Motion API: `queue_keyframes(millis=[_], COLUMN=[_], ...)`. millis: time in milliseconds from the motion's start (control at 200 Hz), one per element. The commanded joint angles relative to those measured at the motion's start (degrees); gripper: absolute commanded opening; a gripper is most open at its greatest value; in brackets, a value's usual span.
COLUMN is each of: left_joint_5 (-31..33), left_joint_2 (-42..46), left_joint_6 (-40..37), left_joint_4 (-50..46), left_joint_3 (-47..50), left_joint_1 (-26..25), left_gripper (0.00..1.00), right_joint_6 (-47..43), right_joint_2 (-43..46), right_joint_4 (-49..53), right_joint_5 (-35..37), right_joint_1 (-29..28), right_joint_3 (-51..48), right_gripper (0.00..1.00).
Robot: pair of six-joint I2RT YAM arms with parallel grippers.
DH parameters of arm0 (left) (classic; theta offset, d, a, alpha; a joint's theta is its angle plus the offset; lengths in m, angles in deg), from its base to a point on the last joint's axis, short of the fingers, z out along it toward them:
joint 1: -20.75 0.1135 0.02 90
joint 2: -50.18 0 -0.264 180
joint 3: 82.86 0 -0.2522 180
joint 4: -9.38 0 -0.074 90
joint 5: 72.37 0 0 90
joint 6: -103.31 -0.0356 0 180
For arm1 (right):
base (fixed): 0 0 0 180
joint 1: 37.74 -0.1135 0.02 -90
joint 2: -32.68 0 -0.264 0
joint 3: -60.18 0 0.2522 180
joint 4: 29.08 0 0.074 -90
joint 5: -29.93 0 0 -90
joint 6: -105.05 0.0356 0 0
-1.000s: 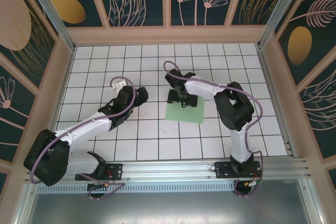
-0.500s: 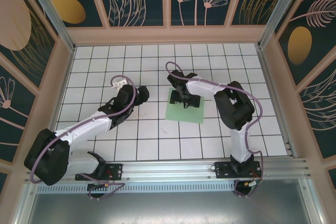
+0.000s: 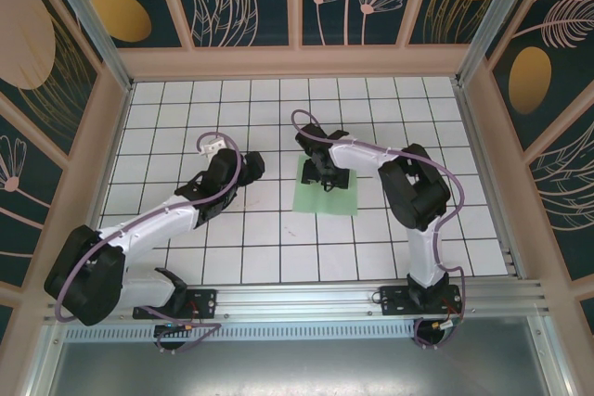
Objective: Fold a paper plane with a square sheet of paper (pick it up from the middle)
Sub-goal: Fold the square sheet of paper in half at the center of the table.
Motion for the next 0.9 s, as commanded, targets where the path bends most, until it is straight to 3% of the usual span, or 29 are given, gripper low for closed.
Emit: queue_keyframes(millis=[0, 80, 160, 395, 485, 721, 896], left_joint_5=[-0.58, -0.6, -0.69, -0.9, -1.01, -1.66, -2.4], left_joint_2=[-0.44, -0.39, -0.4, -0.4, -0.54, -0.96, -1.19], left_joint_6=[-0.92, -0.92, -0.68, -0.44, -0.49, -0.31, -0.3], left_joint_4=[-1.3, -1.53, -1.56, -1.69, -1.65, -1.63, -1.66], left_joint_3=[-1.55, -1.65, -1.63, -1.82, -2.07, -2.51, -3.1], left_joint_1=[0.45, 0.38, 0.42, 0.44, 0.38, 0.46, 0.4], left_gripper=[0.99, 0.98, 0.99, 0.98, 0.98, 0.99, 0.98], right_joint_6=[-2.1, -2.91, -3.64, -4.63, -5.34, -5.12, -3.57], right_joint_2=[-1.29, -0.61, 0.24, 4.77, 7.05, 12.07, 15.99], right_joint_4=[2.06, 2.18, 1.84, -0.29, -2.22, -8.64, -16.79], right_joint_5=[-1.49, -1.71, -3.16, -6.51, -11.53, -21.54, -32.9], right_joint_1=[0.14, 0.35, 0.73, 1.69, 2.11, 4.3, 6.52], right_joint_3=[-1.28, -0.68, -0.46, -1.28, -2.06, -6.5, -10.92], right_gripper=[0.79, 0.76, 0.67, 0.6, 0.55, 0.54, 0.53])
